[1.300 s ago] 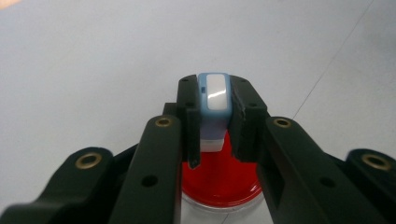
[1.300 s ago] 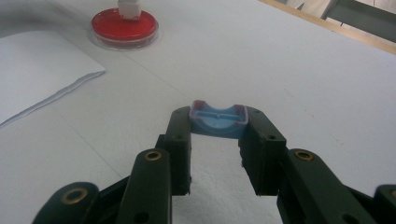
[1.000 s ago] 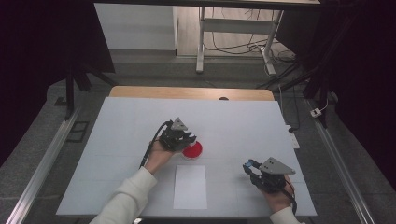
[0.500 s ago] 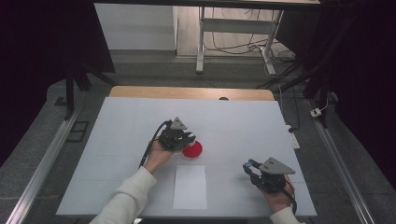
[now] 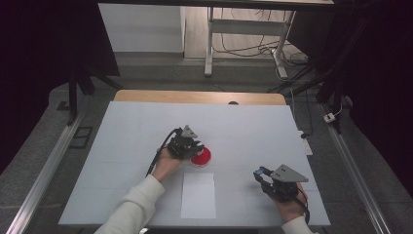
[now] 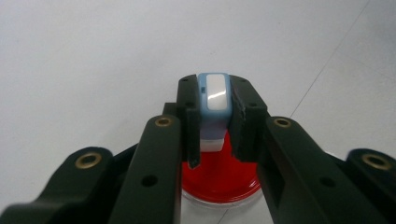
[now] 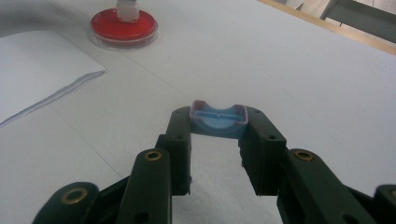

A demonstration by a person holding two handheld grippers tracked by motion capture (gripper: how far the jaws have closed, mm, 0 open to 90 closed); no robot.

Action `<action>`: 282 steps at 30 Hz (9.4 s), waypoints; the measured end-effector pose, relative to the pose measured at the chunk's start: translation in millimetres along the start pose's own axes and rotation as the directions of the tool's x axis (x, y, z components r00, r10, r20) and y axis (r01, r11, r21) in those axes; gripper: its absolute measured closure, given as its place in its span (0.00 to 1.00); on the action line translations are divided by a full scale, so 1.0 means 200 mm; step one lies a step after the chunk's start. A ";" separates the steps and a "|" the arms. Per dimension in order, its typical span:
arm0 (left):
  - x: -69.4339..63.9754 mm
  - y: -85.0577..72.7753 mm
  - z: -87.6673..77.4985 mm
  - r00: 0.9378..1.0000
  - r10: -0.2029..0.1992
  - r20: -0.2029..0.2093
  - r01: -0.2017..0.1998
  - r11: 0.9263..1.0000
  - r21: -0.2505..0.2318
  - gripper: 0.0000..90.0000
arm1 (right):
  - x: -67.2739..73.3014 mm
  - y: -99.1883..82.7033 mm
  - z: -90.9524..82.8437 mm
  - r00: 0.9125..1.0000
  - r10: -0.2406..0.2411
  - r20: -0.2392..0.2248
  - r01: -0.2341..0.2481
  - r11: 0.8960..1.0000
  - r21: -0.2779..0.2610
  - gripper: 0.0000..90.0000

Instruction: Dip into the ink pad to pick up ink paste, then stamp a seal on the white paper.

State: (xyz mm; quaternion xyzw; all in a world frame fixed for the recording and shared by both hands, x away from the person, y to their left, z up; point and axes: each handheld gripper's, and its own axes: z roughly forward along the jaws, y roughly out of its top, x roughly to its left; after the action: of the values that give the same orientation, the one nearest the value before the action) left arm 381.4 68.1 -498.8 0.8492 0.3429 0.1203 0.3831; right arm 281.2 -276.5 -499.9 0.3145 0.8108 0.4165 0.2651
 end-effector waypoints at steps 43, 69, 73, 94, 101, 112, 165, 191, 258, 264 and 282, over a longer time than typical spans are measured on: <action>0.00 0.00 -0.04 1.000 -0.012 -0.011 0.011 0.999 -0.054 0.84 | 0.00 0.00 0.00 1.000 -0.001 0.001 0.001 1.000 -0.003 0.72; 0.00 0.03 -0.23 0.999 -0.009 0.046 0.015 0.990 -0.140 0.84 | 0.00 0.00 0.00 1.000 0.000 0.002 0.000 1.000 -0.005 0.72; -0.01 0.03 -0.26 0.998 -0.003 0.057 0.011 0.989 -0.145 0.84 | 0.00 0.00 0.00 1.000 0.000 0.001 0.000 1.000 -0.004 0.72; -0.07 0.02 -0.33 0.996 0.037 0.080 -0.024 0.987 -0.157 0.84 | 0.00 0.00 0.00 1.000 -0.004 -0.001 0.004 1.000 -0.010 0.72; -0.09 0.01 -0.35 0.994 0.055 0.093 -0.041 0.987 -0.156 0.84 | 0.00 0.00 0.00 1.000 -0.002 0.001 0.002 1.000 -0.006 0.72; -0.12 -0.01 -0.38 0.989 0.072 0.126 -0.051 0.985 -0.163 0.84 | 0.00 0.00 0.00 1.000 0.004 0.003 -0.004 1.000 -0.008 0.72; -0.29 -0.23 -0.40 0.963 0.105 0.249 -0.082 0.992 -0.100 0.84 | -0.01 0.00 0.01 1.000 0.004 0.011 -0.004 1.000 0.006 0.72; -0.33 -0.30 -0.31 0.963 0.106 0.249 -0.094 0.994 -0.057 0.84 | -0.01 -0.01 0.01 1.000 0.005 0.008 -0.005 1.000 0.003 0.72; -0.44 -0.32 -0.24 0.963 0.231 0.142 -0.240 0.970 0.046 0.84 | 0.00 -0.01 0.01 1.000 -0.002 0.013 0.002 1.000 0.012 0.72; -0.45 -0.32 -0.23 0.962 0.234 0.140 -0.244 0.968 0.064 0.84 | 0.00 -0.01 0.02 1.000 -0.002 0.013 0.002 1.000 0.012 0.72; -0.46 -0.30 -0.22 0.964 0.229 0.137 -0.244 0.964 0.106 0.84 | 0.00 0.00 0.01 1.000 -0.003 0.003 0.003 1.000 0.005 0.72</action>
State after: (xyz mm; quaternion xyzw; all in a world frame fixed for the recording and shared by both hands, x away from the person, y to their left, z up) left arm 264.1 59.9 -507.4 0.9117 0.2212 0.0912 0.3339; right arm 282.9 -275.5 -501.8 0.3149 0.8118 0.4134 0.2661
